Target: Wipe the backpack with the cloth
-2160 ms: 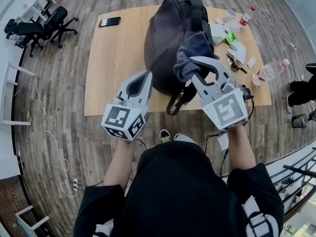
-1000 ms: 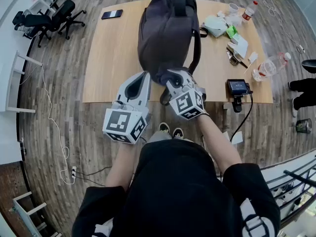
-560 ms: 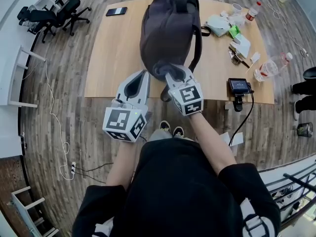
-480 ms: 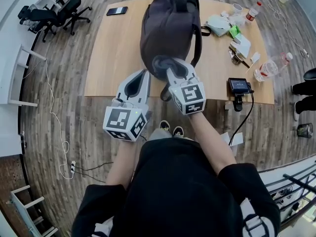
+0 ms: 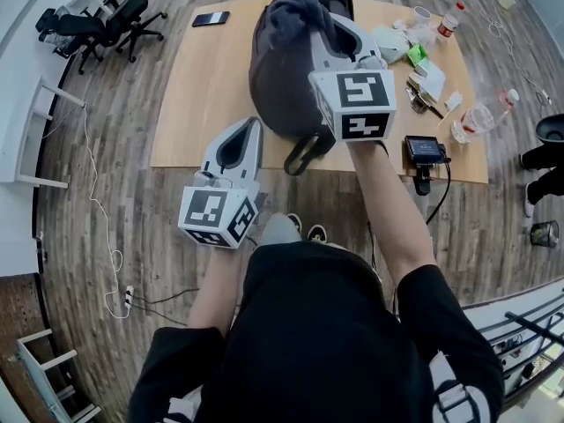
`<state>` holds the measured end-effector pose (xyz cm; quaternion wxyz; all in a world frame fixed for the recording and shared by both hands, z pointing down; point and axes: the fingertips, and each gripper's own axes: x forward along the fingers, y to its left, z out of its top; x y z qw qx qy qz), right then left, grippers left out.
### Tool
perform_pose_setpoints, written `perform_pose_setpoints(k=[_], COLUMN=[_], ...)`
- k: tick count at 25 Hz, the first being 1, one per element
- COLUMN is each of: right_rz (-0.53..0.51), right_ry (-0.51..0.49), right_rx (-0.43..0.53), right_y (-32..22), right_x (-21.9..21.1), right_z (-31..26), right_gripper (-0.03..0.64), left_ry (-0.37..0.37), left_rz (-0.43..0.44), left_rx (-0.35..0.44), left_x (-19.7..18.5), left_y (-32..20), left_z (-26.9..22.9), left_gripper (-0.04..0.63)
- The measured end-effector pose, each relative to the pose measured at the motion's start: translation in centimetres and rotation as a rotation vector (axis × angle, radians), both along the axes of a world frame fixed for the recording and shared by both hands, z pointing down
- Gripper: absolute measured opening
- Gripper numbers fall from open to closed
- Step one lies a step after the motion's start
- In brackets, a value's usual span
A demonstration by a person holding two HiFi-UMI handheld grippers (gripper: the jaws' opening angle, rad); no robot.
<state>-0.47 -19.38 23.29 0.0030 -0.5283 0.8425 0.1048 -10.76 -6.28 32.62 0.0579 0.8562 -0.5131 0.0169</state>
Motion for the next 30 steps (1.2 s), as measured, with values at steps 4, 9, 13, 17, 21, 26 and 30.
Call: perform_pose_setpoints(k=[4,9,13,17,21,26,30], right_rz=[0.018,0.037,0.045,0.048,0.040,0.045,0.048], right_ry=[0.094,0.104,0.096,0.090,0.066,-0.037,-0.052], right_rx=[0.018,0.048,0.033,0.003,-0.162,-0.439,-0.451], right_y=[0.2,2.5,3.5,4.5,5.0,4.4,4.7], right_x=[-0.2,-0.4,-0.8,-1.1,-1.2,-0.8,-1.7], right_z=[0.8,2.9,4.9,7.0,12.3,23.6,25.0], right_gripper=[0.046,0.046,0.046,0.046,0.046,0.048,0.046], left_ry=[0.011,0.023,0.032,0.032,0.024,0.010,0.001], left_rz=[-0.013,0.001,0.011,0.024,0.029,0.026,0.005], left_rx=[-0.011,-0.039,-0.057,-0.070,-0.081,-0.101,-0.117], left_x=[-0.3,-0.5,-0.9,-1.0,-1.2,-1.0,-1.7], left_y=[0.3,-0.2,-1.5,-2.2,-2.4,-2.3,-1.7], left_z=[0.3,1.3,1.8,2.3,2.6,3.5,4.2], left_gripper=[0.017,0.017,0.017,0.017,0.017,0.017,0.017])
